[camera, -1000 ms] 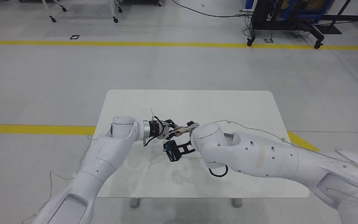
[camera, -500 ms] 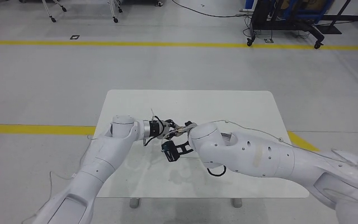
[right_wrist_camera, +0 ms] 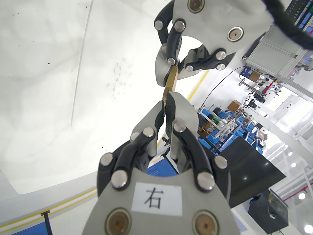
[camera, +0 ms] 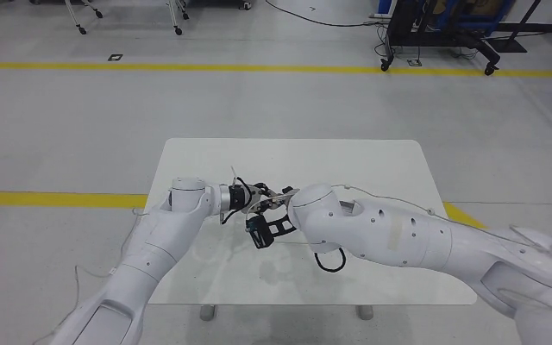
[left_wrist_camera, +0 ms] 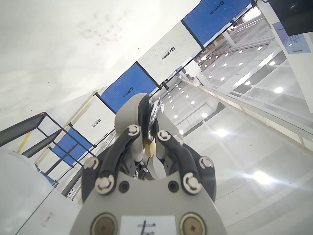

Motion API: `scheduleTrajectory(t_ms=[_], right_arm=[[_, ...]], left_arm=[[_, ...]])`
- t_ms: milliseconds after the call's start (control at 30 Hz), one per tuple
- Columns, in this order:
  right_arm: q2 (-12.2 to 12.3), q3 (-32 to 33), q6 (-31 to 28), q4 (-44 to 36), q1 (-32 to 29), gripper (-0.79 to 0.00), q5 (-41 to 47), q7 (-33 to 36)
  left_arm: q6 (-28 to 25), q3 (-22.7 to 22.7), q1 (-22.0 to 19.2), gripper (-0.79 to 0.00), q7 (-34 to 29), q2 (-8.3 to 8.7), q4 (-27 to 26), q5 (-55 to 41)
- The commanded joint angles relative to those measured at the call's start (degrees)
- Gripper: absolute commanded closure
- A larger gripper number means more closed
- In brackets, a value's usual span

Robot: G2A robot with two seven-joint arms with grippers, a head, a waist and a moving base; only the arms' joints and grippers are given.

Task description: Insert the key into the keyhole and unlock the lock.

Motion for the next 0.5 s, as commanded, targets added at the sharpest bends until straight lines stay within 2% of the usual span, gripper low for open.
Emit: scheduleTrajectory(t_ms=[0, 133, 333, 467], right_arm=[[0.2, 0.4, 0.0, 0.0, -0.1, 0.0, 0.7, 0.0], [0.5, 1.0, -0.1, -0.2, -0.5, -0.04, 0.9, -0.1], [1.1, 1.5, -0.1, -0.7, -0.8, -0.219, 0.5, -0.1], [1.4, 2.0, -0.1, -1.2, -1.0, -0.243, 0.3, -0.1]], left_arm=[[-0.1, 0.0, 0.0, 0.0, -0.1, 0.02, 0.0, 0.0], [-0.2, 0.0, 0.1, 0.0, -0.2, 0.04, -0.1, -0.1], [-0.4, -0.2, 0.3, 0.0, -0.4, 0.13, -0.4, -0.2], [-0.5, -0.3, 0.4, 0.0, -0.4, 0.17, -0.6, -0.2]])
